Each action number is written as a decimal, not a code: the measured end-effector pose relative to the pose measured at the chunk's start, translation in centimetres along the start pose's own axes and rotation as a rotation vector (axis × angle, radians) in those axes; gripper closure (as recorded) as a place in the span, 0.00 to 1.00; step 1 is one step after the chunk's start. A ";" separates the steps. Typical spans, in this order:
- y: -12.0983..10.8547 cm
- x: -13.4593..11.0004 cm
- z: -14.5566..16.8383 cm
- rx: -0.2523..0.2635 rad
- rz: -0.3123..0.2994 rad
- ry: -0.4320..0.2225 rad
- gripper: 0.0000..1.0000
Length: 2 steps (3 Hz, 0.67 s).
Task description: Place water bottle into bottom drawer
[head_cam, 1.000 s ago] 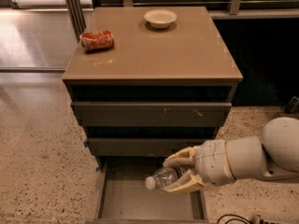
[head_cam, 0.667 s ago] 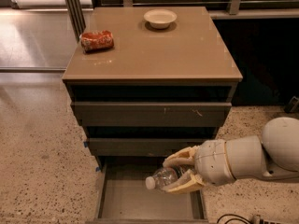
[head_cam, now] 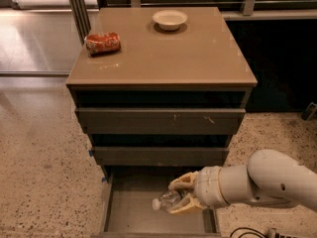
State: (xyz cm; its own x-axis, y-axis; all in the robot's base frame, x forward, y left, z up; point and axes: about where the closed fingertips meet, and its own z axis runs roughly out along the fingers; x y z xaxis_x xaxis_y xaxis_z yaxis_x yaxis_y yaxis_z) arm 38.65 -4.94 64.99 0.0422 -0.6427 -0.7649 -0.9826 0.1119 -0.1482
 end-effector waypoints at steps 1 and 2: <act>-0.4 4.6 4.6 0.028 0.046 0.005 1.00; -0.7 6.0 6.1 0.048 0.074 -0.003 1.00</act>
Offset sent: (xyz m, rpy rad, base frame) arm 0.0137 0.0049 -0.0634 0.0046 0.0175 -0.0508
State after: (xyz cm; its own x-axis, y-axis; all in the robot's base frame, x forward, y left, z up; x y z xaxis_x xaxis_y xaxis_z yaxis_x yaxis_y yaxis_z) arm 40.72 -4.23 56.64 -0.0298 -0.6290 -0.7769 -0.9733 0.1952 -0.1206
